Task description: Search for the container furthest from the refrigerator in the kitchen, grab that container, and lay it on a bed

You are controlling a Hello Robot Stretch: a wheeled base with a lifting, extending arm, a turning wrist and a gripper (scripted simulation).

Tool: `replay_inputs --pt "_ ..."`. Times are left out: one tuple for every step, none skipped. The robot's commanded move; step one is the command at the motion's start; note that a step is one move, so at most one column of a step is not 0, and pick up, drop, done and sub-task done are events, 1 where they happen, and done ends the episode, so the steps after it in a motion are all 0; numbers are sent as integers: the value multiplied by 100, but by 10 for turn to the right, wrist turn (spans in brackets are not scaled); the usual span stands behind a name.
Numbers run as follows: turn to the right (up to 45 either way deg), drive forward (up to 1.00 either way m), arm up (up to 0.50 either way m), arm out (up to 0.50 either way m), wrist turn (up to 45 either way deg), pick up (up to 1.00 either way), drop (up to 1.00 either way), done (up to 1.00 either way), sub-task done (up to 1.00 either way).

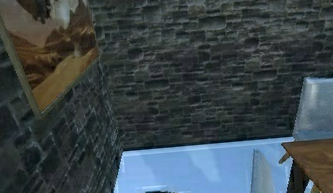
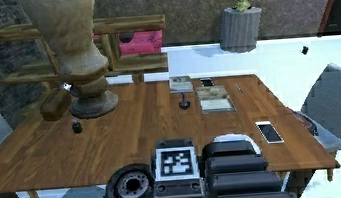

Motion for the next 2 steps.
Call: replay_inputs --pt "-450 0 0 0 0 0 0 0 0" --pt "-450 0 0 0 0 0 0 0 0"
